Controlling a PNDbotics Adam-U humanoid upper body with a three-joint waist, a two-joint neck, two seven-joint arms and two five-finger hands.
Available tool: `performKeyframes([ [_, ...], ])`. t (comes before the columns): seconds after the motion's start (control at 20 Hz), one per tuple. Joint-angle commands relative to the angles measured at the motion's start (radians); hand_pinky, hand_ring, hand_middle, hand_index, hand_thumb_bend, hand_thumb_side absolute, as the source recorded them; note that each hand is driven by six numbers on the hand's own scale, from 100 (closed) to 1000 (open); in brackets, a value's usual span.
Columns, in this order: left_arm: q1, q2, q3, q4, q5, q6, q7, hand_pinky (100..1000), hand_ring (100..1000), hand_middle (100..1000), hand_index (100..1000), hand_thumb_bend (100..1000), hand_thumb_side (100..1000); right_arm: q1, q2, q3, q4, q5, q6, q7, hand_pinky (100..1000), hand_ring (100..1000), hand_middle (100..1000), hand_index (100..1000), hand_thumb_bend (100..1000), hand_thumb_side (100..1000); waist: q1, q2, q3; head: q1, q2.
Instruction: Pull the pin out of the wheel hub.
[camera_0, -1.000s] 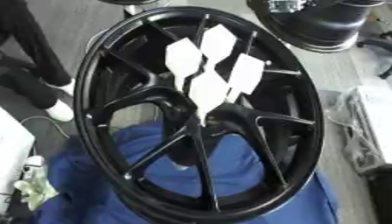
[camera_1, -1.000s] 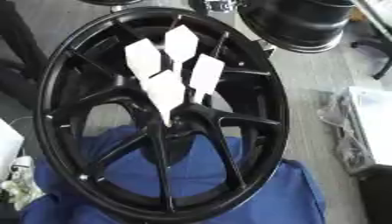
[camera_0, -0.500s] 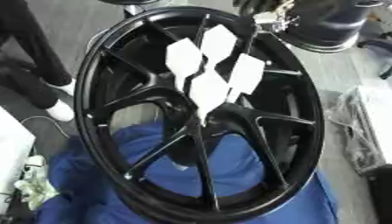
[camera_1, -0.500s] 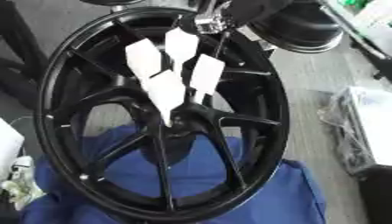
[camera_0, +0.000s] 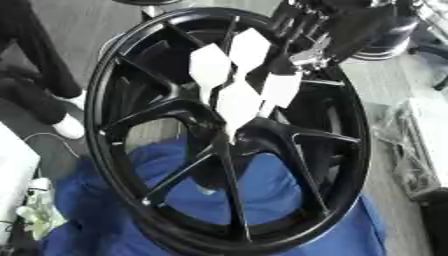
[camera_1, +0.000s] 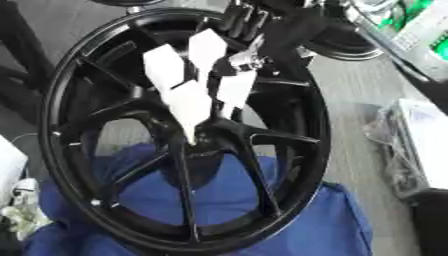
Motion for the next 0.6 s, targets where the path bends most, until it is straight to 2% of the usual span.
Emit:
performKeyframes([
  [0.05, -0.007, 0.030, 0.001, -0.009, 0.000, -0.002, -0.005, 632, 699, 658, 693, 160, 879, -0.020, -0.036, 0.001, -0.019, 0.027, 0.073, 0.096, 820, 802, 748, 831, 513, 511, 0.007, -0.032, -0.003, 0.001, 0.008],
  [0.25, -0.006, 0.030, -0.002, -0.008, -0.001, 0.000, -0.007, 632, 699, 657, 691, 159, 881, -0.037, -0.030, 0.013, -0.018, 0.059, 0.081, 0.110, 821, 805, 749, 832, 521, 510, 0.007, -0.034, -0.004, 0.001, 0.010],
  [0.45, -0.005, 0.031, -0.002, -0.007, -0.001, 0.000, -0.010, 631, 699, 655, 689, 159, 880, -0.042, -0.029, 0.003, -0.032, 0.089, 0.088, 0.085, 819, 802, 746, 829, 519, 493, 0.007, -0.033, -0.004, 0.003, 0.012],
  [0.6, -0.005, 0.031, -0.003, -0.008, 0.000, 0.000, -0.010, 631, 699, 654, 688, 159, 880, -0.046, -0.027, 0.020, -0.020, 0.103, 0.092, 0.099, 818, 801, 741, 824, 518, 495, 0.007, -0.034, -0.003, 0.001, 0.015],
])
